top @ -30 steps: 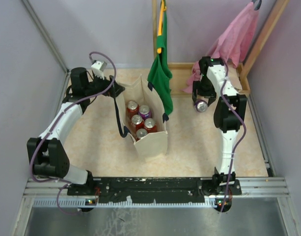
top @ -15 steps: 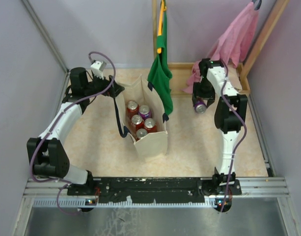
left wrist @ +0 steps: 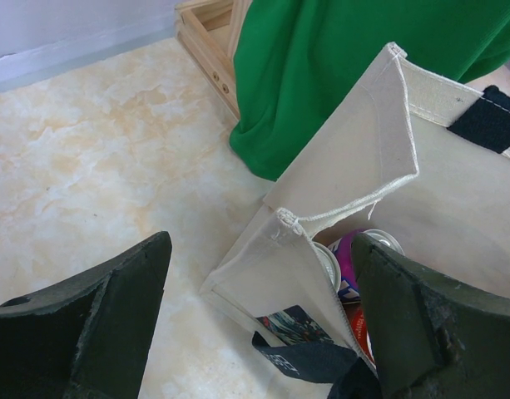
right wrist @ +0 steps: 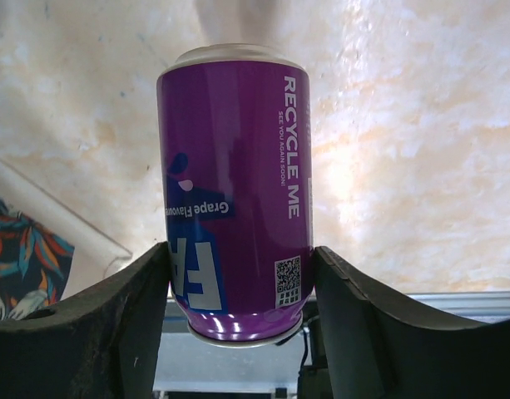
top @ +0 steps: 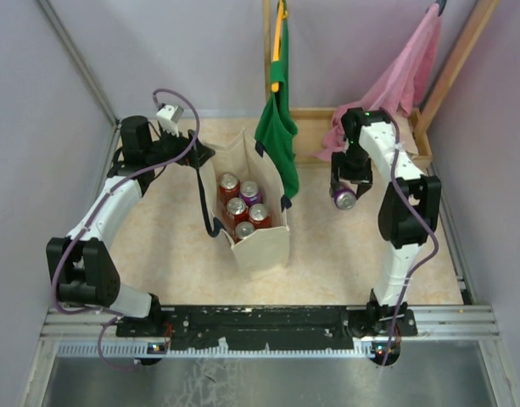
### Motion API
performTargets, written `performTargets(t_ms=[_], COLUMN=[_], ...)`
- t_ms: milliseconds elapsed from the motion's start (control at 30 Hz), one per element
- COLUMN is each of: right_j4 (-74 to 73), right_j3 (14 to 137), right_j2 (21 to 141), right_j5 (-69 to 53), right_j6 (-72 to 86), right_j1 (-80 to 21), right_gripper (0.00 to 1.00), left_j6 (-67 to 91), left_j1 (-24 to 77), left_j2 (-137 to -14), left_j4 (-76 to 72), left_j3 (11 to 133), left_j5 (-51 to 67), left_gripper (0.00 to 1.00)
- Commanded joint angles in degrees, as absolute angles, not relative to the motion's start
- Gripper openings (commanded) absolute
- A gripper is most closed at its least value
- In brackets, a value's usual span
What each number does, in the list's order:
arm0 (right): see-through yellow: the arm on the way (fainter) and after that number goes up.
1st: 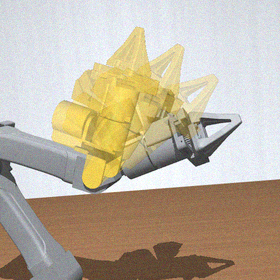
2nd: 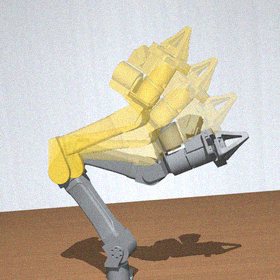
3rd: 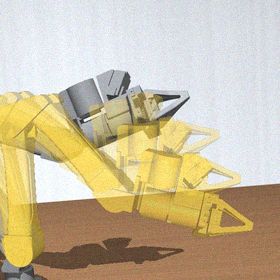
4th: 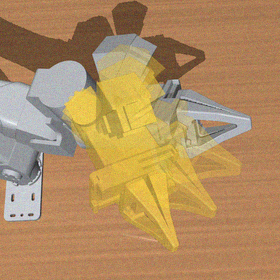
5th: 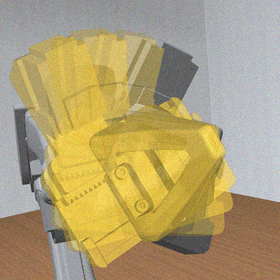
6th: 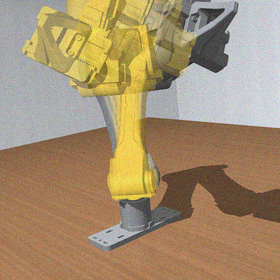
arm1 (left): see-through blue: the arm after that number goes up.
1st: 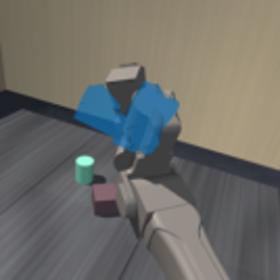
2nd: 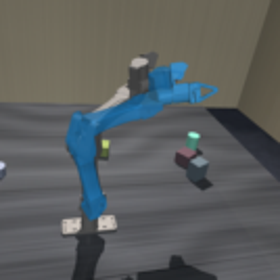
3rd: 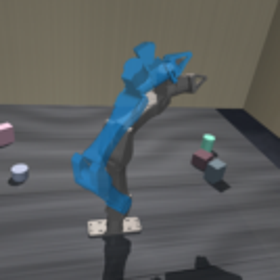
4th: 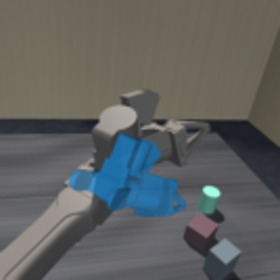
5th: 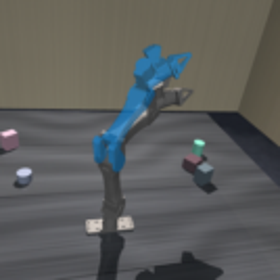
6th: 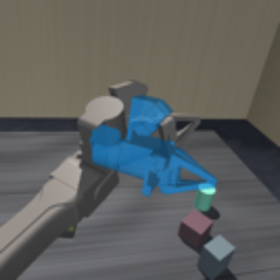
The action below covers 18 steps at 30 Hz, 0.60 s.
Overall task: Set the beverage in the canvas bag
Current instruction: Adjust the drink at the center of the board.
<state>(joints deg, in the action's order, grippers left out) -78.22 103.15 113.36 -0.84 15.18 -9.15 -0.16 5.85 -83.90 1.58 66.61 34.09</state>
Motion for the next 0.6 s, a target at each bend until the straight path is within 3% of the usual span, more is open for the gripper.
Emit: performTargets(t_ms=[0,567], right_j4=[-85.01,-85.78], right_j3=[107.29,92.48], right_j2=[107.61,100.55], right_j5=[-2.93,-7.20], right_j6=[14.75,16.18], right_j1=[-10.19,-14.42], right_gripper=[0.11,0.09], left_j6=[0.00,0.67], left_j1=[5.52,5.47], left_j2=[-84.02,-83.94], left_j4=[-0.26,-1.19], left_j3=[66.59,65.85], left_j5=[35.51,36.17], left_gripper=[0.94,0.94])
